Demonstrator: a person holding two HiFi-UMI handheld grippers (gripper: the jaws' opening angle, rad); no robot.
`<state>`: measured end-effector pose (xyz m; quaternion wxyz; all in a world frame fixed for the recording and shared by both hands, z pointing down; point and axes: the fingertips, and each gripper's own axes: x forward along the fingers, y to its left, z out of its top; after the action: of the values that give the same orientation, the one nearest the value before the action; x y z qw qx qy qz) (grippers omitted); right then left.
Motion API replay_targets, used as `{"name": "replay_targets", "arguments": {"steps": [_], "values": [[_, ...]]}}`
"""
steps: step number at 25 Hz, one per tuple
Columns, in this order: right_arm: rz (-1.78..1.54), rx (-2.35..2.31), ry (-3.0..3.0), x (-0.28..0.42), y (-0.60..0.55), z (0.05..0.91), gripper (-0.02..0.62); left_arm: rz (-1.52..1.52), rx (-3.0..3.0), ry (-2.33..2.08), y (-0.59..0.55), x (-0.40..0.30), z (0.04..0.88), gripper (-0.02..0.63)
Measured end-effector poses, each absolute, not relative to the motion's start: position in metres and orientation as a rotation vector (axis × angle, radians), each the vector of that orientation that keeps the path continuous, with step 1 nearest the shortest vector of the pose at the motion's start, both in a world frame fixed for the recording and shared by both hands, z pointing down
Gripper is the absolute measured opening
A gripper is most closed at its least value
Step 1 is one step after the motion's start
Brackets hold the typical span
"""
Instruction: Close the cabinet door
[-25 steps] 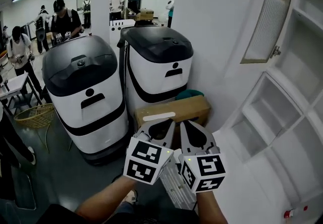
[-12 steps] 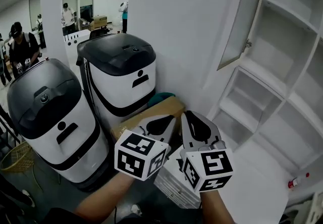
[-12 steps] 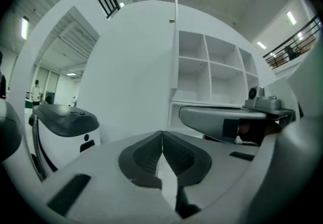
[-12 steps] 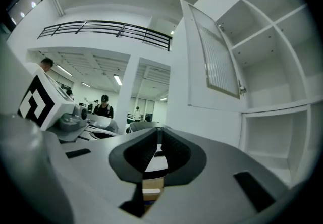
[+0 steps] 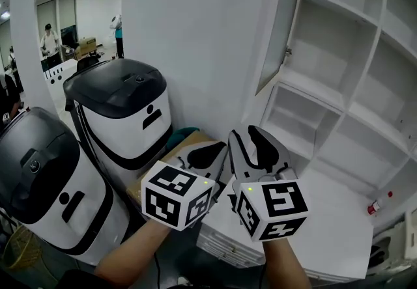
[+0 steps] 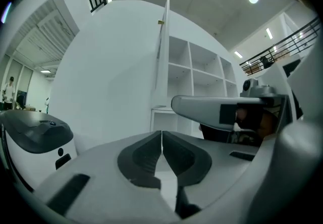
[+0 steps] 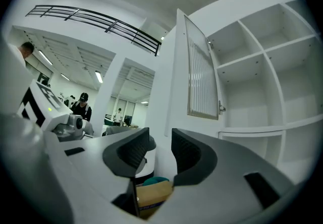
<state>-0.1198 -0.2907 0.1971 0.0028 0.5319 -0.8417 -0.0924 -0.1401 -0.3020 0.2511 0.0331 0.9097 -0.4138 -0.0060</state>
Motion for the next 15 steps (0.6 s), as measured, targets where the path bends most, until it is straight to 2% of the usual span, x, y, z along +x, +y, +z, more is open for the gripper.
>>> {"name": "replay_targets", "arguments": {"steps": [6,15], "values": [[-0.297,1.806,-2.537,-0.120,-0.312,0.181,0.170,-0.022,2.865,-1.191,-0.304,-0.142,0.246,0.012],[-0.236,1.972,-2.428,-0.116,-0.341,0.182,0.173,-0.042,2.881,-1.130,-0.313,-0.148,0.238,0.012]]}}
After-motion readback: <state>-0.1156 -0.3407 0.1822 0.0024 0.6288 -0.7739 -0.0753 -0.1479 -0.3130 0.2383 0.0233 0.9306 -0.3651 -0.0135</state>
